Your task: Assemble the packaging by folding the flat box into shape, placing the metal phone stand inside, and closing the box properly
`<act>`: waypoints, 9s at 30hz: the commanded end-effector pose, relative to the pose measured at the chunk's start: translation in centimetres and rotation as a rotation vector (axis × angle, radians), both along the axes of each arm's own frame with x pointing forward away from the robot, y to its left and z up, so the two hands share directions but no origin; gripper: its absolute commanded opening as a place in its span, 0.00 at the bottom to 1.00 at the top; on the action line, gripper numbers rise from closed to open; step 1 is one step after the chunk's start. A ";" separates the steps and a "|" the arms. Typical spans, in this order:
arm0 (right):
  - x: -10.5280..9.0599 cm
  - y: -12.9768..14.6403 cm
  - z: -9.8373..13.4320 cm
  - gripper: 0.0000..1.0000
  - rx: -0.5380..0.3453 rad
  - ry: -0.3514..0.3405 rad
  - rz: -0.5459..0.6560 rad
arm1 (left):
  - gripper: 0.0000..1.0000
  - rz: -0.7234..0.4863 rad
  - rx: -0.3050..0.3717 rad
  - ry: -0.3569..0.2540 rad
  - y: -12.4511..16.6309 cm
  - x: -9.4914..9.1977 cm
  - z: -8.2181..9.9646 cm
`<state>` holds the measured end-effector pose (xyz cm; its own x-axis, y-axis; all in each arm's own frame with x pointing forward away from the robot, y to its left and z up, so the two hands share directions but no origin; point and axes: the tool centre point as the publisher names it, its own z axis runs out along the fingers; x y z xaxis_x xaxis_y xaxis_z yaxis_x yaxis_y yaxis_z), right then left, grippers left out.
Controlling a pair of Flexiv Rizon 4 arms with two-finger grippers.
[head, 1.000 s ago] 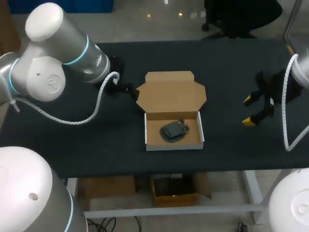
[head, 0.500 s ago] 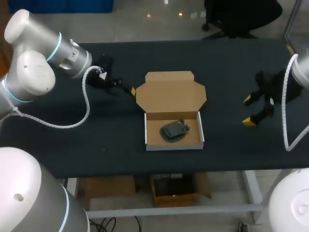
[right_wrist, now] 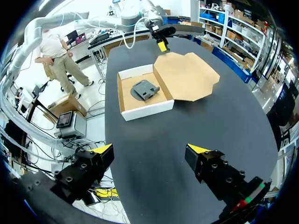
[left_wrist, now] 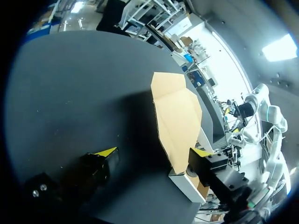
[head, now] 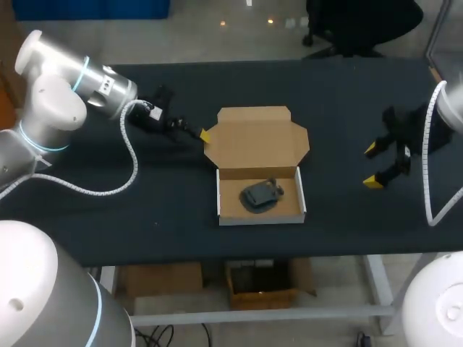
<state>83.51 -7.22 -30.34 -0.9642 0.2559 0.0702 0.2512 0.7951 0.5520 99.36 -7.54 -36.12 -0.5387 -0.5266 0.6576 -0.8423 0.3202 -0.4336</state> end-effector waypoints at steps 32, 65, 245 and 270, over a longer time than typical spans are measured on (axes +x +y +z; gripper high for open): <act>0.0 -0.1 0.1 1.00 0.002 0.002 0.002 | 0.41 -0.245 -0.167 0.070 -5.6 -1.5 0.0; 0.0 -0.1 0.1 1.00 0.002 0.002 0.002 | 0.00 -0.331 -0.192 0.012 -6.1 -2.8 0.6; 12.3 18.1 12.3 0.44 -0.447 -0.023 0.367 | 0.00 -0.533 0.039 -0.751 -7.6 -8.1 3.3; 11.1 19.9 8.6 0.43 -0.490 -0.013 0.350 | 0.00 -0.533 0.039 -0.751 -7.6 -8.1 3.3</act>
<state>94.88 12.67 -21.72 -0.9968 -0.0779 0.0154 -0.0758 0.9915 0.1057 91.31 -15.05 -32.73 -0.9946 -0.1004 0.0250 -0.0814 0.6098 -0.7884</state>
